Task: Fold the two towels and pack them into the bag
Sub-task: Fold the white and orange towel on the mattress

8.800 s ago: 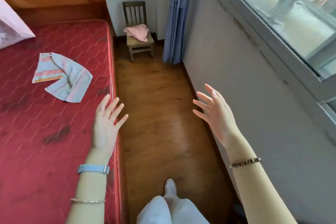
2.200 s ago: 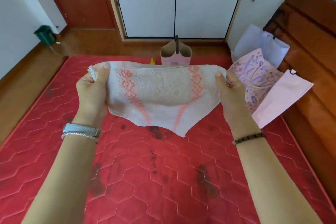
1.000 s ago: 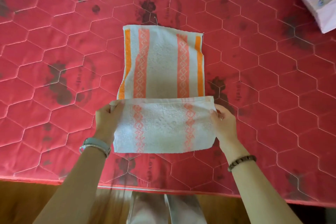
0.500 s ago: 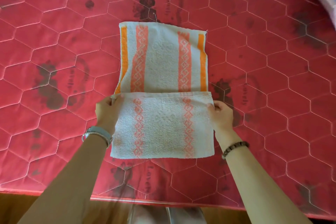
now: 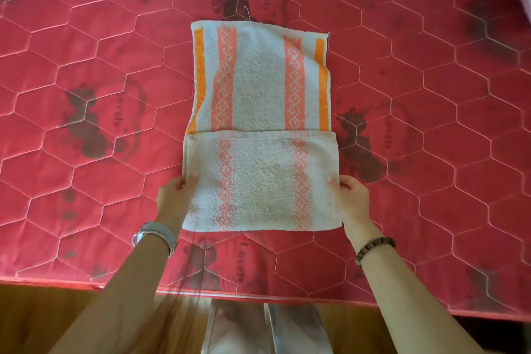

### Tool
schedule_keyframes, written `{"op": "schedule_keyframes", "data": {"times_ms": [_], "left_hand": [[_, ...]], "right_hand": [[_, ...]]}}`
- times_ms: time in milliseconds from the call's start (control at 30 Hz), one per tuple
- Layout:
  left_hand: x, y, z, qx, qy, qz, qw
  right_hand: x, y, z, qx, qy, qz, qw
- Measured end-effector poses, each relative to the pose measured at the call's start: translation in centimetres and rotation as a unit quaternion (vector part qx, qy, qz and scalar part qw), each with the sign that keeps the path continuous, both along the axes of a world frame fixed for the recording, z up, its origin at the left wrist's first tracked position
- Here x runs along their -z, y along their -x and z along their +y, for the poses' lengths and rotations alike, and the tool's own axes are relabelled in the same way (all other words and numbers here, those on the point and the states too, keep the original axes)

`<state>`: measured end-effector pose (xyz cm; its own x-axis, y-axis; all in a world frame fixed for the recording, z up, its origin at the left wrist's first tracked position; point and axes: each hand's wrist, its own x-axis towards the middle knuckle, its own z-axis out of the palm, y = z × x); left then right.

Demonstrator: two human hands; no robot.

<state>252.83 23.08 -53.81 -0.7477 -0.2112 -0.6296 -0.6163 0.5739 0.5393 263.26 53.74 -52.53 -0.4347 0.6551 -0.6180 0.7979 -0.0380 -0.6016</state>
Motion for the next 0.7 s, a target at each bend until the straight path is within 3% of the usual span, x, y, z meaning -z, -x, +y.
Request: {"op": "schedule_keyframes", "data": {"times_ms": [233,700], "left_hand": [[-0.4,-3.4,-1.0,-0.015,0.019,0.059,0.998],[0.2,-6.8,-4.6,0.016,-0.004,0.049,0.999]], "right_hand": [[0.1,-3.2,-0.4,-0.013,-0.046,0.029,0.998],[0.7,-8.6,-1.8,-0.109,-0.041,-0.018,0.993]]}}
